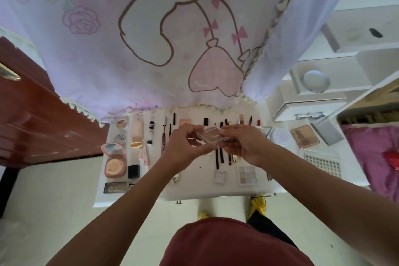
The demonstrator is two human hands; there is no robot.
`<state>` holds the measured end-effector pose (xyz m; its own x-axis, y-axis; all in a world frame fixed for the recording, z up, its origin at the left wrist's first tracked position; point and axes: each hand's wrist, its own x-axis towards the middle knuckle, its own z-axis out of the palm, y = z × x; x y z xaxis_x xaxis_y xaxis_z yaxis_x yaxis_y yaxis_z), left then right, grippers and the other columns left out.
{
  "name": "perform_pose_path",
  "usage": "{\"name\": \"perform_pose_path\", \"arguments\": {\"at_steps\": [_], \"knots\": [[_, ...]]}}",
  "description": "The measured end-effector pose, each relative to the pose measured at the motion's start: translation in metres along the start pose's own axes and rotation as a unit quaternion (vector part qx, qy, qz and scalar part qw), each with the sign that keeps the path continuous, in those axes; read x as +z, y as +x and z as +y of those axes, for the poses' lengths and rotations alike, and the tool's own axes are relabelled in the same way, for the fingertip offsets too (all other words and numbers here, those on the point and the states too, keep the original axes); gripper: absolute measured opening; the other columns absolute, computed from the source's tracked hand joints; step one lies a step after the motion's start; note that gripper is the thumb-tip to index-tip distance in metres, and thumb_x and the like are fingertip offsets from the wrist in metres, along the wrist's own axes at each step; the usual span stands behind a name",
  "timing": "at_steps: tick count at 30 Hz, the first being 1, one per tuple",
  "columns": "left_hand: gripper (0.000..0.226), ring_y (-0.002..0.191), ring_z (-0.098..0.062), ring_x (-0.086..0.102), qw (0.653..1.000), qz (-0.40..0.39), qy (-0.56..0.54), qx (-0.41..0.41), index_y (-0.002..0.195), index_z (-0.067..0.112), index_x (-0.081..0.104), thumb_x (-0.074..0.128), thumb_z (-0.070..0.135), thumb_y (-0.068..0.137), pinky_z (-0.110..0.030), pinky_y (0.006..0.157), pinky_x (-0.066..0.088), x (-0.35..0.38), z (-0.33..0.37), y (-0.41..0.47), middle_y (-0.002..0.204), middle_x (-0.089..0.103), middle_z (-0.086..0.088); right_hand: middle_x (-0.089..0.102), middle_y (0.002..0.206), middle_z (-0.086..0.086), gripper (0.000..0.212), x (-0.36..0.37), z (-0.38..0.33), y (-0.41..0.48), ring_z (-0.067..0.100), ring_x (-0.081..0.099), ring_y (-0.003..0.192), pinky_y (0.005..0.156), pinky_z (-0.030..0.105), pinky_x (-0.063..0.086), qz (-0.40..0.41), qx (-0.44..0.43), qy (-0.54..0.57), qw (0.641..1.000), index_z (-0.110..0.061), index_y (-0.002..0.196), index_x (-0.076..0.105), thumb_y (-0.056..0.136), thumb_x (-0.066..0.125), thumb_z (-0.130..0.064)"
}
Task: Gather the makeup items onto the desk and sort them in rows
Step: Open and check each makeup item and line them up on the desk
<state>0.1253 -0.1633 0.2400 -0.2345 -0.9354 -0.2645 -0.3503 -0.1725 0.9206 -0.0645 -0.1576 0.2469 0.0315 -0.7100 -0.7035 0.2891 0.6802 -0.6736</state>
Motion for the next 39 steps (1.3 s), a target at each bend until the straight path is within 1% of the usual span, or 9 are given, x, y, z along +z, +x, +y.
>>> {"name": "perform_pose_path", "arguments": {"at_steps": [5, 10, 15, 19, 22, 25, 30, 34, 39], "knots": [[0.043, 0.083, -0.015, 0.070, 0.998, 0.020, -0.064, -0.009, 0.111, 0.012, 0.066, 0.083, 0.009, 0.072, -0.021, 0.072, 0.056, 0.000, 0.006, -0.001, 0.095, 0.071, -0.007, 0.074, 0.079, 0.007, 0.020, -0.004, -0.004, -0.007, 0.016, 0.070, 0.067, 0.051, 0.023, 0.050, -0.016, -0.034, -0.098, 0.995, -0.008, 0.105, 0.068, 0.090, 0.069, -0.022], [0.028, 0.081, -0.023, 0.068, 0.986, 0.012, -0.155, -0.060, 0.105, 0.004, 0.067, 0.075, 0.006, 0.079, -0.028, 0.078, 0.055, -0.008, 0.005, 0.000, 0.090, 0.070, -0.017, 0.073, 0.080, 0.000, 0.006, -0.010, -0.007, -0.018, 0.015, 0.066, 0.072, 0.061, 0.024, 0.052, 0.007, -0.231, -0.288, 0.929, -0.022, 0.092, 0.073, 0.088, 0.071, -0.026], [0.027, 0.080, -0.025, 0.068, 0.985, -0.004, -0.160, -0.064, 0.107, 0.001, 0.065, 0.072, 0.006, 0.082, -0.030, 0.078, 0.056, -0.007, 0.008, -0.002, 0.094, 0.070, -0.022, 0.068, 0.066, -0.019, 0.022, -0.018, -0.006, -0.017, 0.004, 0.062, 0.065, 0.078, 0.028, 0.047, 0.000, -0.391, -0.464, 0.795, -0.028, 0.081, 0.077, 0.083, 0.068, -0.047], [0.029, 0.083, -0.027, 0.068, 0.987, -0.011, -0.149, -0.063, 0.109, 0.002, 0.065, 0.073, 0.003, 0.081, -0.027, 0.077, 0.056, -0.004, 0.009, -0.005, 0.099, 0.069, -0.024, 0.067, 0.062, -0.012, 0.029, -0.021, -0.006, -0.018, 0.008, 0.058, 0.053, 0.060, 0.031, 0.049, 0.010, -0.469, -0.562, 0.682, -0.024, 0.078, 0.077, 0.089, 0.061, -0.046], [0.031, 0.085, -0.028, 0.068, 0.989, -0.012, -0.136, -0.060, 0.110, 0.003, 0.065, 0.073, 0.003, 0.080, -0.025, 0.078, 0.055, -0.002, 0.009, -0.008, 0.098, 0.070, -0.021, 0.064, 0.058, -0.007, 0.045, -0.021, -0.005, -0.020, 0.011, 0.055, 0.049, 0.054, 0.033, 0.049, 0.015, -0.496, -0.609, 0.619, -0.022, 0.073, 0.074, 0.090, 0.045, -0.052], [0.031, 0.085, -0.028, 0.067, 0.989, -0.011, -0.134, -0.057, 0.110, 0.003, 0.065, 0.073, 0.001, 0.080, -0.024, 0.077, 0.055, 0.000, 0.009, -0.011, 0.099, 0.069, -0.023, 0.059, 0.053, -0.007, 0.041, -0.022, -0.001, -0.022, 0.011, 0.049, 0.042, 0.047, 0.028, 0.045, 0.028, -0.554, -0.618, 0.558, -0.020, 0.068, 0.069, 0.092, 0.047, -0.045], [0.031, 0.084, -0.025, 0.067, 0.989, 0.001, -0.138, -0.057, 0.111, 0.000, 0.065, 0.072, -0.001, 0.080, -0.023, 0.077, 0.056, 0.006, 0.008, -0.014, 0.103, 0.069, -0.026, 0.061, 0.057, -0.003, 0.034, -0.027, 0.009, -0.023, 0.015, 0.050, 0.041, 0.041, 0.031, 0.045, 0.004, -0.601, -0.612, 0.514, -0.014, 0.081, 0.071, 0.099, 0.049, -0.032], [0.035, 0.085, -0.027, 0.069, 0.984, 0.001, -0.165, -0.065, 0.109, -0.001, 0.066, 0.076, 0.000, 0.076, -0.035, 0.087, 0.056, 0.008, 0.007, -0.015, 0.097, 0.069, -0.024, 0.062, 0.060, 0.000, 0.029, -0.028, 0.014, -0.027, 0.016, 0.051, 0.043, 0.038, 0.031, 0.044, 0.021, -0.637, -0.604, 0.479, -0.009, 0.084, 0.071, 0.099, 0.051, -0.024], [0.039, 0.089, -0.027, 0.067, 0.981, -0.002, -0.181, -0.071, 0.109, 0.002, 0.066, 0.077, -0.005, 0.072, -0.046, 0.096, 0.052, 0.009, 0.005, -0.016, 0.094, 0.071, -0.020, 0.064, 0.062, 0.002, 0.026, -0.029, 0.017, -0.025, 0.016, 0.054, 0.042, 0.038, 0.028, 0.046, 0.049, -0.647, -0.586, 0.485, -0.006, 0.085, 0.070, 0.097, 0.053, -0.021]]}}
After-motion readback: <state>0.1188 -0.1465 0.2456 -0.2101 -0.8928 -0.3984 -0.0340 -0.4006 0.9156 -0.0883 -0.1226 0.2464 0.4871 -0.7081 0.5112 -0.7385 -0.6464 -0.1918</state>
